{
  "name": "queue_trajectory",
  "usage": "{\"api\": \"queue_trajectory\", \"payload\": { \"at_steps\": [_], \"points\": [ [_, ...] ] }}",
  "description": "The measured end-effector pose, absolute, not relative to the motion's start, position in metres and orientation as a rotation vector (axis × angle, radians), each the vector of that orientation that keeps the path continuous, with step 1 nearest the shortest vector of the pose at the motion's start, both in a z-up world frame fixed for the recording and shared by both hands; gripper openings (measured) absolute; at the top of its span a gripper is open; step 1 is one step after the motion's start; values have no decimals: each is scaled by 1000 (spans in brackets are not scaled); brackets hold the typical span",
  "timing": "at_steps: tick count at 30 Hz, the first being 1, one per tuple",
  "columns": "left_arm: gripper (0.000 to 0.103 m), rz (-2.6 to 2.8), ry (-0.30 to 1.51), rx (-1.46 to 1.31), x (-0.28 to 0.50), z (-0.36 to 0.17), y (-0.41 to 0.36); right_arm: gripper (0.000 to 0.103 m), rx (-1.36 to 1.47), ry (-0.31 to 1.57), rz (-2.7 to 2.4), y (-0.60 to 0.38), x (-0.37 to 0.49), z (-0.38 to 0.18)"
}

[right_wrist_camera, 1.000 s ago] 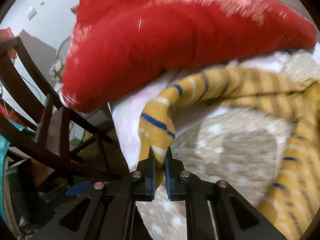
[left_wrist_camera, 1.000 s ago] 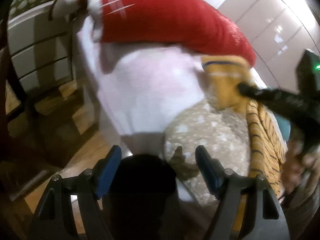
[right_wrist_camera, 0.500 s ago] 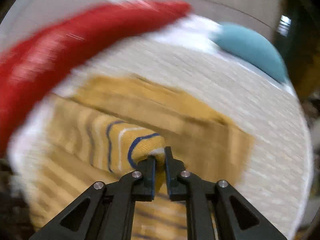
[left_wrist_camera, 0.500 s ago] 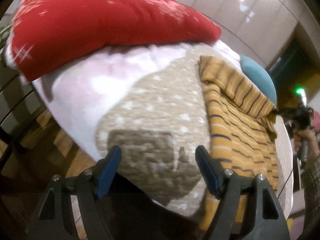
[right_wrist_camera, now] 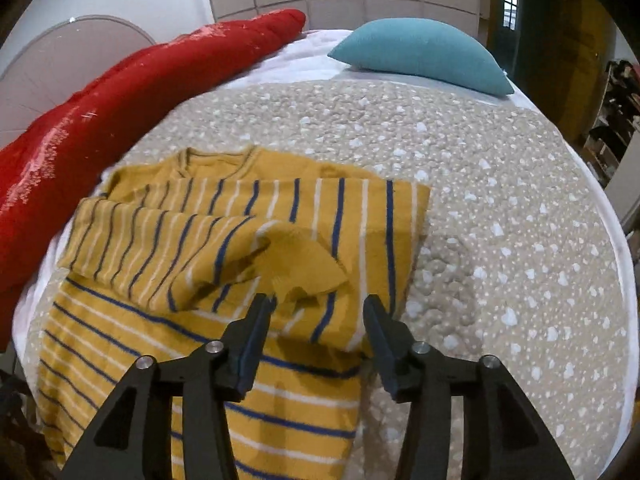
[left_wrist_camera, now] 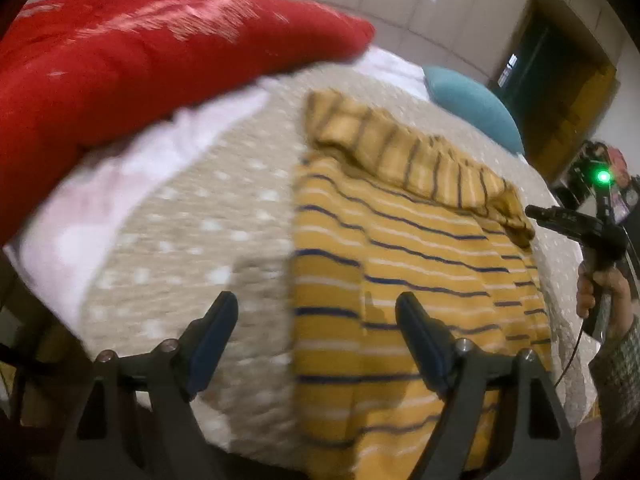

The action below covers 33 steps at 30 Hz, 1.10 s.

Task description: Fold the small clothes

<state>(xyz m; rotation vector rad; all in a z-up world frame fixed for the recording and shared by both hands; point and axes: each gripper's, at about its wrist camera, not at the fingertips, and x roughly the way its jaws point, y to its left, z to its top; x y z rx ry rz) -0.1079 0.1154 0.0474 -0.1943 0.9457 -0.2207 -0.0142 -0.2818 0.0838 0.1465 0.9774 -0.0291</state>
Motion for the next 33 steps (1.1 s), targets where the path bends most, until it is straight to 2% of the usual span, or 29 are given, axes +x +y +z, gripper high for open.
{"api": "queue_trajectory", "payload": {
  "at_steps": [4,7,10,15,16,17,18,20,24,28,31,33],
  "points": [
    [80,-276,986,-167,-103,35,91,53,178,979,-11,-289,-36,75],
    [80,-264,994,-113,-102,24,82,54,94,973,-20,-284,-42,69],
    [80,-240,1017,-81,-100,13,79,54,51,942,-42,-280,-32,66],
    [83,-230,1009,-30,-102,12,72,54,150,936,-35,-281,-1,53],
    [84,-230,1010,-27,-102,11,71,46,185,947,-28,-282,6,49],
    [85,-230,1011,-25,-101,11,71,15,215,949,-14,-284,11,47],
    [85,-230,1011,-23,-100,11,70,7,238,961,8,-285,14,48],
    [86,-231,1011,-19,-100,10,70,7,369,967,87,-294,14,60],
    [91,-227,1008,-26,-98,8,68,7,619,835,282,-323,-11,113],
    [93,-213,996,-5,-98,7,64,7,557,872,135,-347,-21,115],
    [93,-242,1004,-23,-101,15,66,12,357,996,-139,-358,-26,90],
    [93,-294,979,-75,-106,27,72,16,370,982,-128,-360,-34,89]
  ]
}}
